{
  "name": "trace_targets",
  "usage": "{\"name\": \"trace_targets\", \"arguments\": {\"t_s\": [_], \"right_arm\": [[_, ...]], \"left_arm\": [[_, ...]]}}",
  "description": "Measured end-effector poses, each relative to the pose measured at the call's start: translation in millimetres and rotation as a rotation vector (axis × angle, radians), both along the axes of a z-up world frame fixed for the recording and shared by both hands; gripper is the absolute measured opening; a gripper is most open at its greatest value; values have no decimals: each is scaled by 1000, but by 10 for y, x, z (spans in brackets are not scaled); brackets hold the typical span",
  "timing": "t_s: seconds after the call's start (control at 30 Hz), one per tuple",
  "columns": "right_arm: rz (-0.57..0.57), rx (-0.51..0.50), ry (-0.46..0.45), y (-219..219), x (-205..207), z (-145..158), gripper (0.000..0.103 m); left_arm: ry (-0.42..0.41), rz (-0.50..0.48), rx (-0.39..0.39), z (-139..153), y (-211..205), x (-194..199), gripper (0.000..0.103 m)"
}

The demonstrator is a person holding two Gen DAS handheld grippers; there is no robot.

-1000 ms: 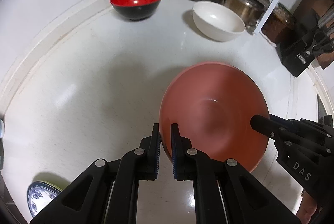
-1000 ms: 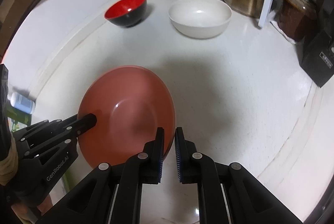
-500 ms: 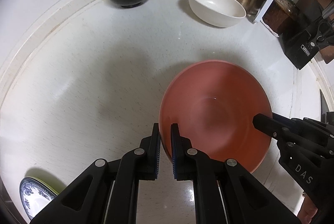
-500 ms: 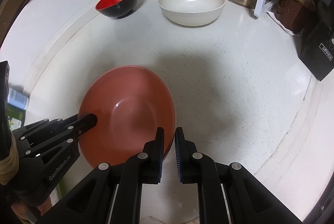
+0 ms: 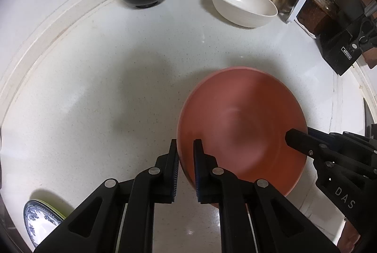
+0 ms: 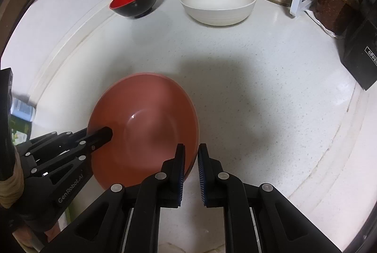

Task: Organize plates and bowls
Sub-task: 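Lift and carry the pink bowl with both grippers, then lower and release it, then move both grippers to the cream-white bowl rim and close them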

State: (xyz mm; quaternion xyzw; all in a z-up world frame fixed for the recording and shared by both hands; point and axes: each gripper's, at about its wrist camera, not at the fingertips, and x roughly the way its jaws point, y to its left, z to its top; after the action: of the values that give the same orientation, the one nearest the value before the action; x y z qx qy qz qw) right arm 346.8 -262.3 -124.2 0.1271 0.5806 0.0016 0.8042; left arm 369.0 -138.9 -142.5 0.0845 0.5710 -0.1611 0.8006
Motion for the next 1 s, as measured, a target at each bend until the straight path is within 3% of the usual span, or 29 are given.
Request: {"name": "trace_targets", "arguments": {"t_s": [0.1, 0.17, 0.4, 0.6, 1.0], "right_arm": [[-3, -1, -3, -20, 1, 9, 16], [-6, -8, -16, -42, -5, 30, 28], [-35, -46, -85, -155, -40, 236, 28], [-60, -57, -154, -253, -26, 426, 41], [-128, -56, -239, -507, 297, 643, 42]], "left_arm": [[-29, -4, 23, 37, -9, -6, 30], [-54, -5, 36, 78, 3, -8, 33], [-139, -12, 42, 316, 12, 1, 49], [-219, -22, 30, 581, -36, 88, 68], [-260, -46, 11, 874, -259, 501, 70]]}}
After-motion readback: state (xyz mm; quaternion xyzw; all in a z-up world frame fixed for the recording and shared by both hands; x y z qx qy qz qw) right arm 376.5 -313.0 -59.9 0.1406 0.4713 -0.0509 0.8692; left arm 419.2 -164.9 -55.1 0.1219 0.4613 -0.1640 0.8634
